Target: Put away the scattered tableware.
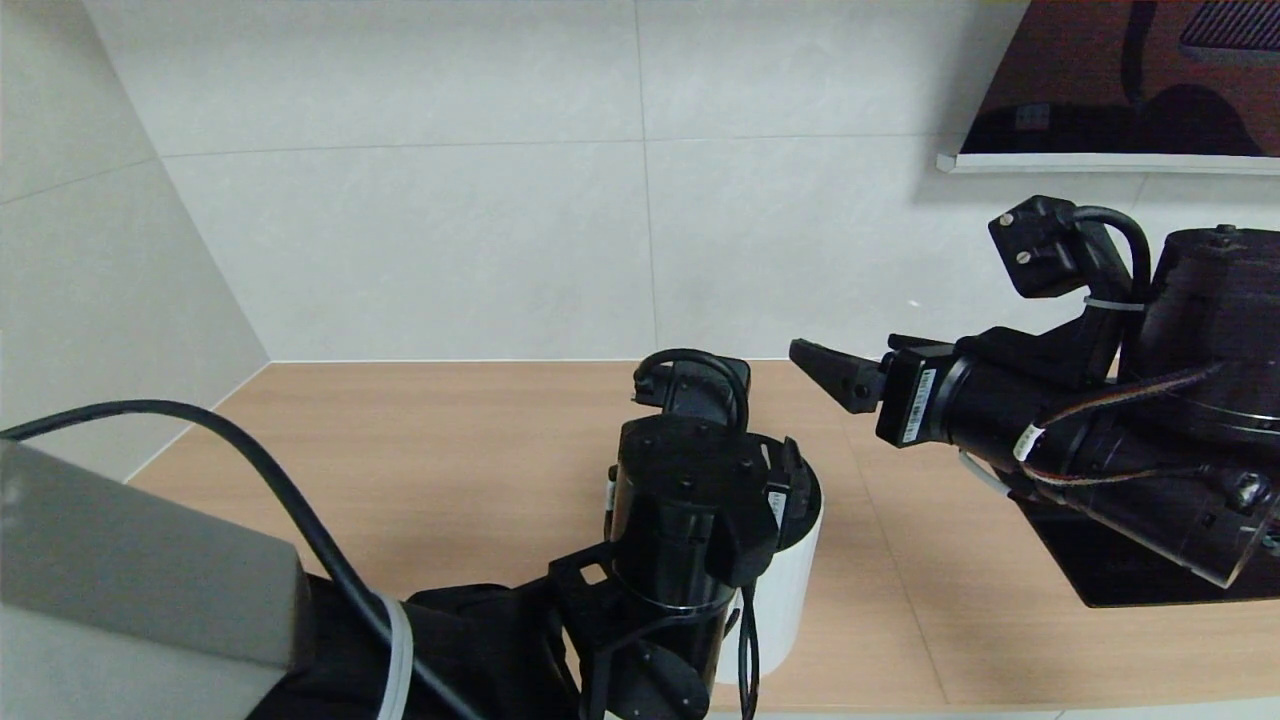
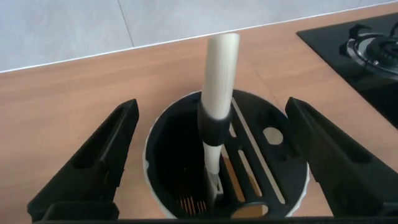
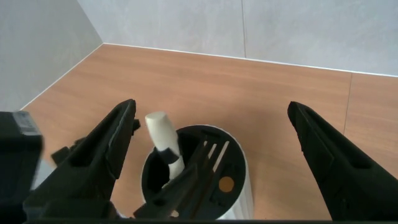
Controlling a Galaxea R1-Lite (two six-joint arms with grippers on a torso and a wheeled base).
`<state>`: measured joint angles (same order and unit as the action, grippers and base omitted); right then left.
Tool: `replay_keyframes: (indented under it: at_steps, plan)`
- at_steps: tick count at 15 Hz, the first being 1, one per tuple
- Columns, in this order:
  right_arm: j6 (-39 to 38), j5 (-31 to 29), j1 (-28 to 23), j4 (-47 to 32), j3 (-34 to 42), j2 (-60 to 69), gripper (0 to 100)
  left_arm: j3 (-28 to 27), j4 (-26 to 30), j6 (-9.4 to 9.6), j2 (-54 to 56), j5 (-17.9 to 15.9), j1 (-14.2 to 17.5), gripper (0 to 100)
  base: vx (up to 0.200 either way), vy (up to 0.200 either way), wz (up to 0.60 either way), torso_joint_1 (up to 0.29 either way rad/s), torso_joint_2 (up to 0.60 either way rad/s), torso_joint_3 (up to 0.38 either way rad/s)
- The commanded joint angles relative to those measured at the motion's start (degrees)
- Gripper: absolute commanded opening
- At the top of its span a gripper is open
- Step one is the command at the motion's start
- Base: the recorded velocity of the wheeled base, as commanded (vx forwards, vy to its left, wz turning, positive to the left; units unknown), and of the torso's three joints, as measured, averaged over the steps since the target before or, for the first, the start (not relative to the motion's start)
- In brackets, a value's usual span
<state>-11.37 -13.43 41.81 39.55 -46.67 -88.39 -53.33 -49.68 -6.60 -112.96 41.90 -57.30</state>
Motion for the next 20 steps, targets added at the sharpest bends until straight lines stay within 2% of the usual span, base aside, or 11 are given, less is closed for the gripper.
replay_keyframes:
  at_steps: [1, 4, 6, 9, 10, 11, 12, 14, 15, 17, 20]
  plan:
    - [0.0, 0.0, -0.1, 0.0, 0.0, 0.1, 100, 1.1, 0.0, 0.09, 5.0, -0.1, 0.1, 100, 0.0, 0.0, 0.0, 0.0, 0.0, 0.0]
    - [0.5, 0.0, -0.7, 0.1, 0.5, 1.2, 100, 5.3, 0.3, 1.32, 16.8, -1.6, 0.4, 100, 0.0, 0.0, 0.0, 0.0, 0.0, 0.0]
    - [0.7, 0.0, -2.3, 0.1, 0.6, 2.2, 100, 8.9, 0.5, 2.99, 25.2, -5.3, 1.2, 100, 0.0, 0.0, 0.0, 0.0, 0.0, 0.0]
    - [0.8, 0.1, -3.9, 0.1, 1.8, 6.0, 100, 11.2, 4.6, 6.95, 35.8, -11.0, 9.0, 100, 0.0, 0.0, 0.0, 0.0, 0.0, 0.0]
    - [1.5, 0.2, -4.6, 0.0, 4.0, 9.4, 100, 12.8, 8.2, 7.21, 40.6, -13.8, 13.5, 100, 0.0, 0.0, 0.0, 0.0, 0.0, 0.0]
    - [2.5, 0.3, -4.8, 0.0, 4.9, 10.9, 100, 14.0, 10.1, 7.21, 42.8, -15.2, 15.4, 100, 0.0, 0.0, 0.0, 0.0, 0.0, 0.0]
    - [5.0, 0.0, -4.8, 0.0, 7.8, 15.1, 100, 17.4, 16.0, 7.03, 48.6, -19.5, 19.8, 100, 0.0, 0.0, 0.0, 0.0, 0.0, 0.0]
    - [6.4, -0.1, -5.2, 0.0, 15.5, 23.0, 100, 22.7, 22.1, 5.8, 56.3, -24.2, 25.4, 100, 0.0, 0.0, 0.0, 0.0, 0.0, 0.0]
    - [8.4, 0.0, -6.1, 0.0, 18.9, 28.2, 100, 24.2, 23.8, 5.01, 60.0, -24.4, 26.7, 100, 0.0, 0.0, 0.0, 0.0, 0.0, 0.0]
    - [11.3, 0.1, -10.1, -1.5, 23.5, 38.7, 100, 25.1, 29.1, 5.19, 68.9, -24.1, 27.2, 100, 0.0, 0.0, 0.0, 0.0, 0.0, 0.0]
    - [11.8, 1.6, -19.0, -11.2, 23.1, 51.0, 100, 24.1, 40.9, 6.33, 80.1, -24.3, 33.0, 100, 0.0, 0.0, 0.0, 0.0, 0.0, 0.0]
